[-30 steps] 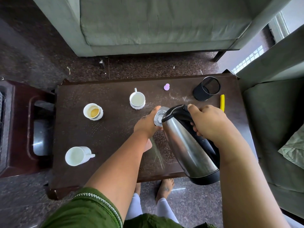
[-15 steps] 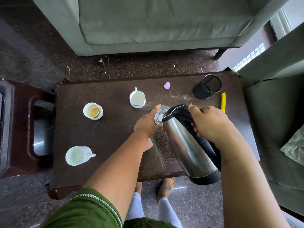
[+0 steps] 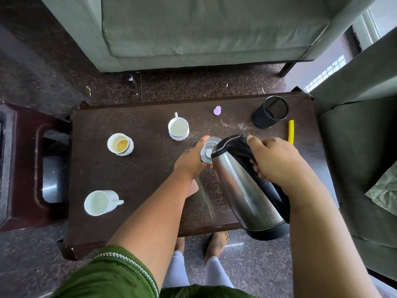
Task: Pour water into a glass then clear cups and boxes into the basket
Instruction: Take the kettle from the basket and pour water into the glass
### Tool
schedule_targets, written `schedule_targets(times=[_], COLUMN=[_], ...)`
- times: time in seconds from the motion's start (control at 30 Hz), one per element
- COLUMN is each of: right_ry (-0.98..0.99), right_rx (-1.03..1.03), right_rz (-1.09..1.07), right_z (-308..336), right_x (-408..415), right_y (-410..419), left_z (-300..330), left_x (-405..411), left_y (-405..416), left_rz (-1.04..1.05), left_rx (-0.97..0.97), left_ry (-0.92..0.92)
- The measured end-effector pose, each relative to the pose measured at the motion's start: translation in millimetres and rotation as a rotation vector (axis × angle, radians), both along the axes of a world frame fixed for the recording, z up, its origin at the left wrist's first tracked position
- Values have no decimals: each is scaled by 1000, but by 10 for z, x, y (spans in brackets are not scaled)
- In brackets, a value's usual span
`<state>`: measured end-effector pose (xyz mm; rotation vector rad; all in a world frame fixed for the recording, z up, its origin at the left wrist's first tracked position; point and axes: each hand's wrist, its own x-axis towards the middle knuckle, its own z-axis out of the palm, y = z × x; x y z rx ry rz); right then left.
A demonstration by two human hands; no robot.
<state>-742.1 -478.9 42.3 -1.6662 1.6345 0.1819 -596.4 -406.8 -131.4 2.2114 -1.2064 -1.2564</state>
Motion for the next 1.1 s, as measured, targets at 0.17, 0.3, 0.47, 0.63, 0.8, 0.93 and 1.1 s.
schedule_targets(times=[0.17, 0.3, 0.47, 0.63, 0.8, 0.93, 1.1], right_ry=[-9, -25, -23, -3, -2, 2, -13], right_rx=[-3, -9, -9, -1, 2, 0, -10], right_rz=[4, 34, 29, 11, 13, 24, 26], right_z=[7, 26, 35, 27, 30, 35, 17], right_x=[0, 9, 6, 7, -19, -25, -42], right_y=[-21, -21, -36, -54, -57, -52, -24], left_z=[17, -6, -16, -34, -51, -70, -73], left_x=[-3, 8, 7, 6, 6, 8, 13], left_y=[1, 1, -3, -4, -11, -2, -7], left_rz=[-10, -1, -1, -11, -10, -9, -14], left_rx=[-11, 6, -1, 4, 3, -2, 3], left_ry=[1, 23, 33, -2, -7, -6, -13])
